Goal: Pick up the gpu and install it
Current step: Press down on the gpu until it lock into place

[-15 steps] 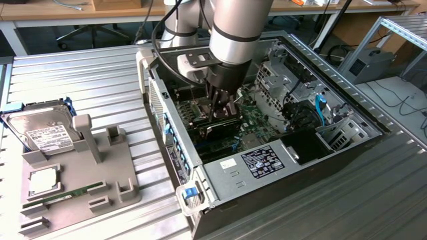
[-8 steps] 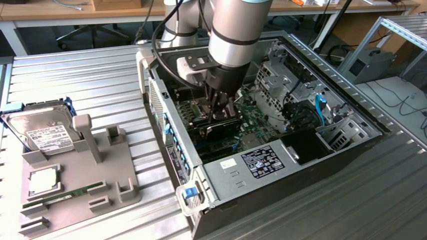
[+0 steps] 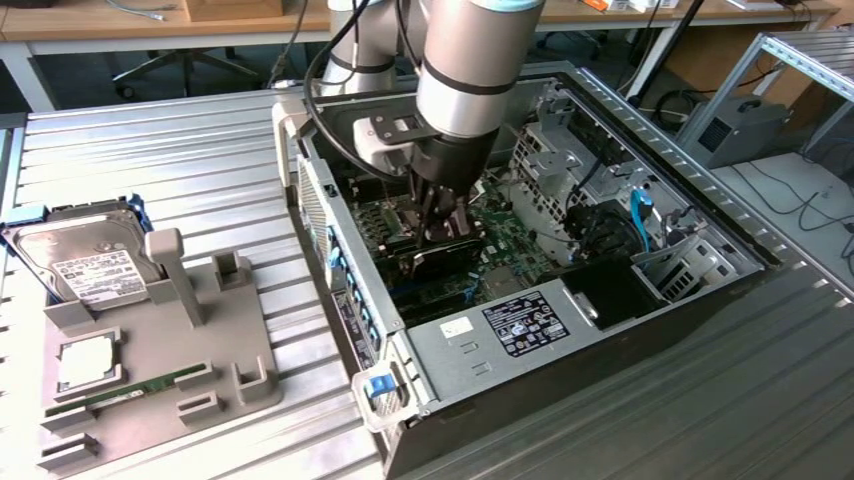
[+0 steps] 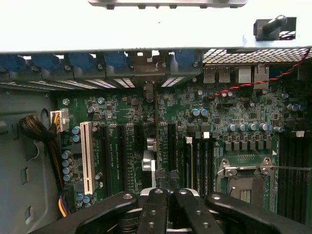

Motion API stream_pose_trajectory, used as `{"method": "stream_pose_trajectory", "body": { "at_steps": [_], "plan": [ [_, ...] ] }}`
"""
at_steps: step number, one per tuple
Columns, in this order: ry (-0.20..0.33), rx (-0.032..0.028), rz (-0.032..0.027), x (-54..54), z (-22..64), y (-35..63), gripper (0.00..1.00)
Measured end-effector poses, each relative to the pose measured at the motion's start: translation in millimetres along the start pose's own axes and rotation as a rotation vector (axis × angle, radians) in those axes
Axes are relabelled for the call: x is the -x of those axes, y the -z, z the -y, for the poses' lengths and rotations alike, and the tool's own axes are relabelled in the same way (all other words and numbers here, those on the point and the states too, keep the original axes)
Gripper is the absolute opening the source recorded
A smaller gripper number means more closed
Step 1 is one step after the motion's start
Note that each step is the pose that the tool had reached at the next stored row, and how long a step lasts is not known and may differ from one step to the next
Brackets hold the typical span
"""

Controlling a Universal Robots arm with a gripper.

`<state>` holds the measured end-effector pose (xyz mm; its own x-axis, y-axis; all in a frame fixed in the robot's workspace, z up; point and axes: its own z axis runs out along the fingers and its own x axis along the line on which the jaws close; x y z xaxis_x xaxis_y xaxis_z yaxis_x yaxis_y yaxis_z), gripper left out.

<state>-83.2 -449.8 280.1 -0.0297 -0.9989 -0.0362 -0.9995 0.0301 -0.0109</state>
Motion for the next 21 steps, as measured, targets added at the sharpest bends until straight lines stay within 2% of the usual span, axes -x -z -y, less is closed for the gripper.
{"method": "stream_pose_trajectory", "body": {
  "at_steps": [13, 21],
  "plan": [
    [0.000, -0.0001, 0.0018, -3.7, -2.3, -0.7, 0.11],
    [0.000, -0.0002, 0.0021, -3.8, -2.8, -5.0, 0.11]
  ]
}}
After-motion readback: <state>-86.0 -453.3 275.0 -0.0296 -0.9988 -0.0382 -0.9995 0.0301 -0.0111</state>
